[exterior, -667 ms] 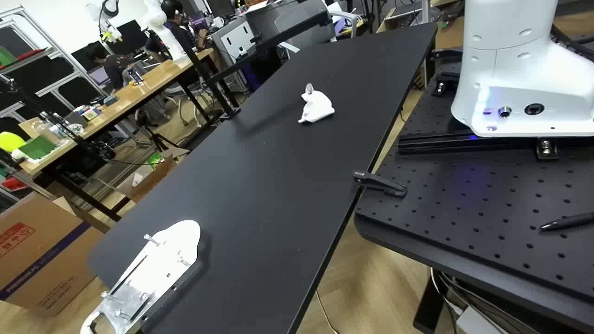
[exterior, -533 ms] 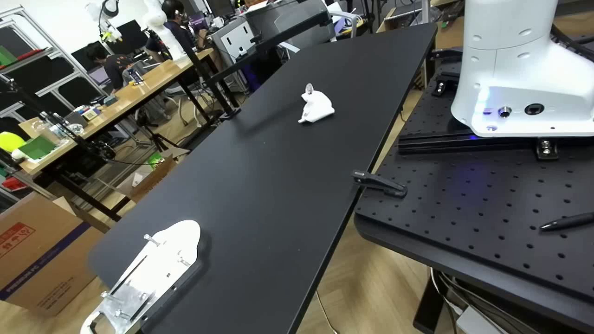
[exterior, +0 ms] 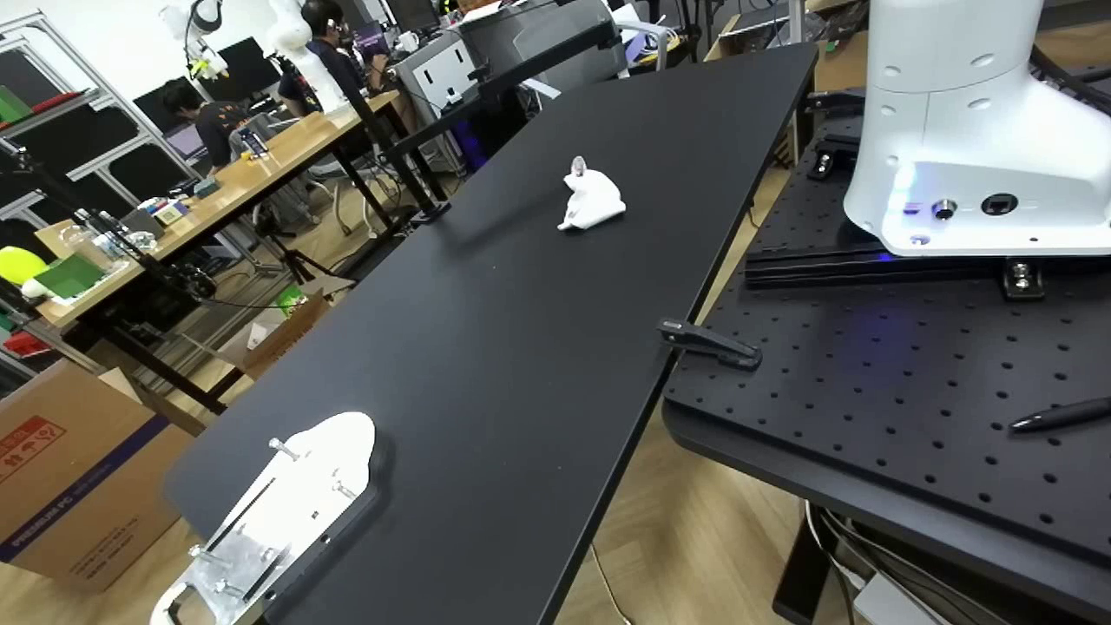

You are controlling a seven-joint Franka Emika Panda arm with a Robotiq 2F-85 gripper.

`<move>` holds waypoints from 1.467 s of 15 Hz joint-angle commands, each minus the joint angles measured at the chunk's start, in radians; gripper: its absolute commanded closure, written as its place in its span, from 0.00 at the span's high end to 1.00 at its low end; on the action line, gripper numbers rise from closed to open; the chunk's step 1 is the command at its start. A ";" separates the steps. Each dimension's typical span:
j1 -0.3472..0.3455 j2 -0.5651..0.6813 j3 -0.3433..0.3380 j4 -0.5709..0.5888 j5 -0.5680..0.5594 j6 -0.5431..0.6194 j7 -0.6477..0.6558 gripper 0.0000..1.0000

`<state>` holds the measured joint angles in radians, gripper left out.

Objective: Hang the cloth on the stand

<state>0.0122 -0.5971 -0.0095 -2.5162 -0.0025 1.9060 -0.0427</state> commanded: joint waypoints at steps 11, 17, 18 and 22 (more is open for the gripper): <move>-0.102 0.283 0.088 0.010 -0.197 0.422 0.264 1.00; -0.034 0.516 0.100 0.044 -0.140 0.556 0.252 1.00; -0.026 0.543 0.100 0.043 -0.143 0.570 0.260 1.00; -0.008 0.564 0.084 0.016 -0.152 0.604 0.254 1.00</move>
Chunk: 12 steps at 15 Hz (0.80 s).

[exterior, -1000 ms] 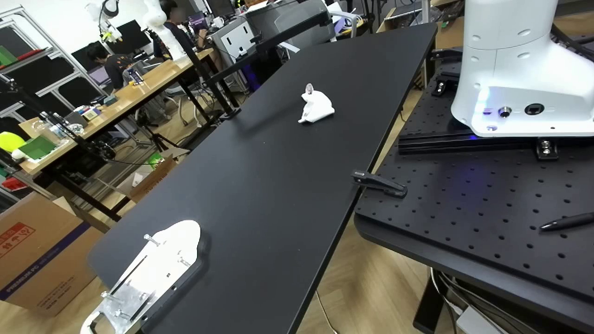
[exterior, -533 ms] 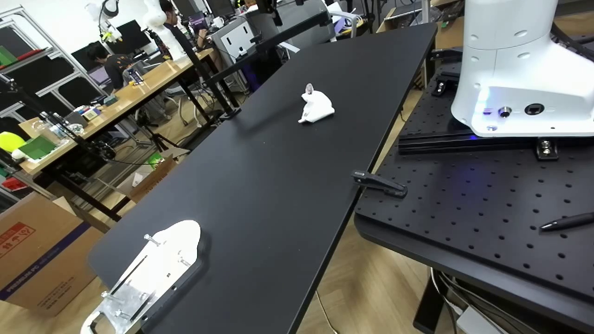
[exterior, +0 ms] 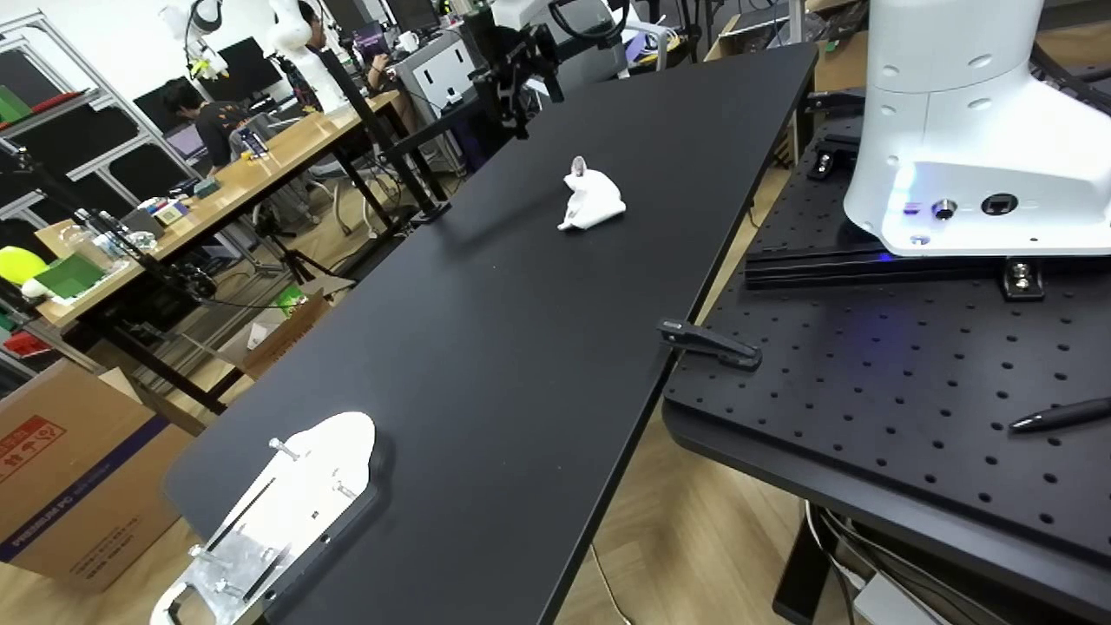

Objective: Hang the cloth on the stand

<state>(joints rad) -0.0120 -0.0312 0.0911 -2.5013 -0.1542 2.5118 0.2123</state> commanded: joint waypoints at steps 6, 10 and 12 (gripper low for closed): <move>0.020 0.028 -0.022 -0.026 -0.007 0.085 0.056 1.00; 0.022 0.062 -0.028 -0.089 0.024 0.198 0.058 1.00; 0.021 0.093 -0.033 -0.115 0.053 0.259 0.049 1.00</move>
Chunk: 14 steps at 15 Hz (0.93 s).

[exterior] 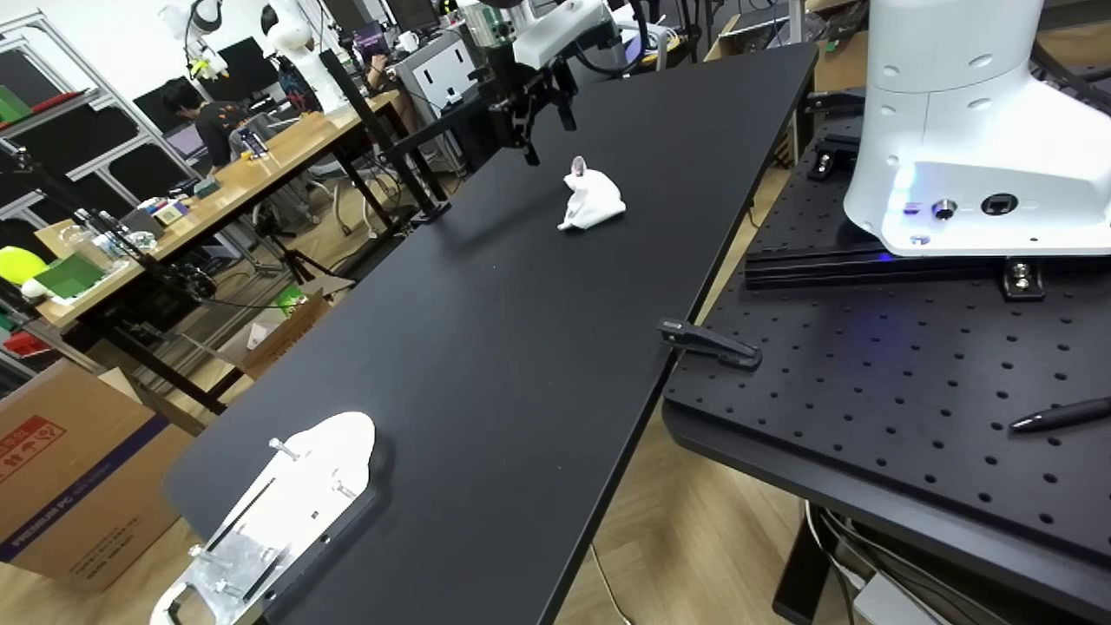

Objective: Hang the cloth on the stand

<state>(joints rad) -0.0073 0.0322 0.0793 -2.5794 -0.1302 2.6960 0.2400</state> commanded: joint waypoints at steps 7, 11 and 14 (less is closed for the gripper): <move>-0.006 0.160 -0.054 -0.070 0.163 0.223 -0.050 1.00; -0.026 0.228 -0.049 -0.052 0.235 0.264 -0.109 1.00; -0.023 0.253 -0.062 -0.040 0.227 0.293 -0.122 1.00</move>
<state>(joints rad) -0.0298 0.2622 0.0282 -2.6407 0.0868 2.9689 0.1364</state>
